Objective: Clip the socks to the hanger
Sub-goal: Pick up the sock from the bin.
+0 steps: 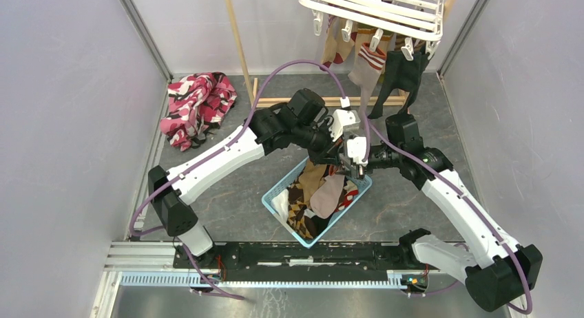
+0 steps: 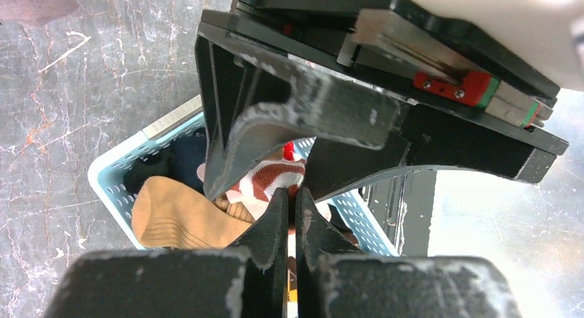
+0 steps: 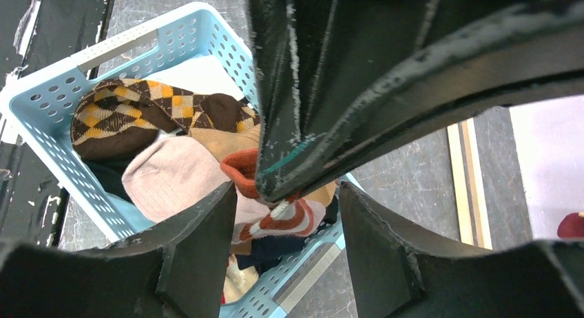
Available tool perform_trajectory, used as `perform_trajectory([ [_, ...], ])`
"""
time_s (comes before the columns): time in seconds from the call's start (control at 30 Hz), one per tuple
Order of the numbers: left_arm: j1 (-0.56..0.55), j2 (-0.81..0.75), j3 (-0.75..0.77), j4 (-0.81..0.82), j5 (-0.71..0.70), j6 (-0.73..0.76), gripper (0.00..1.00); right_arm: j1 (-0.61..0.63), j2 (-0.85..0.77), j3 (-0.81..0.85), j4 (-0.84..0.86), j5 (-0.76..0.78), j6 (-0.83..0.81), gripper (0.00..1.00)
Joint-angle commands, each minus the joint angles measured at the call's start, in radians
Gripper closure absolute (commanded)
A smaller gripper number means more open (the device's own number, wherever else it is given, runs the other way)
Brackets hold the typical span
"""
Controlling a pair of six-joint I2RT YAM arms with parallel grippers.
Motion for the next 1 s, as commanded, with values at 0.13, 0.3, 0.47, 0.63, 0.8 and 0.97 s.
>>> perform_trajectory([
  [0.13, 0.012, 0.038, 0.068, -0.027, 0.074, 0.000, 0.98, 0.006, -0.005, -0.007, -0.046, -0.047, -0.100, 0.38],
  [0.3, 0.029, 0.046, 0.063, -0.028, 0.096, -0.006, 0.98, 0.012, -0.006, -0.012, -0.044, -0.036, -0.120, 0.44],
  [0.47, 0.065, 0.070, 0.064, -0.027, 0.178, -0.023, 0.97, 0.013, -0.013, -0.030, -0.040, -0.026, -0.135, 0.57],
  [0.63, 0.085, 0.093, 0.069, -0.025, 0.247, -0.037, 0.97, 0.013, -0.009, -0.052, -0.040, -0.030, -0.150, 0.60],
  [0.8, 0.089, 0.085, 0.016, 0.050, 0.296, -0.083, 0.93, 0.012, -0.003, -0.063, -0.039, -0.042, -0.153, 0.82],
  [0.97, 0.097, 0.034, -0.102, 0.223, 0.288, -0.185, 0.64, 0.013, 0.013, -0.062, -0.067, -0.079, -0.164, 1.00],
])
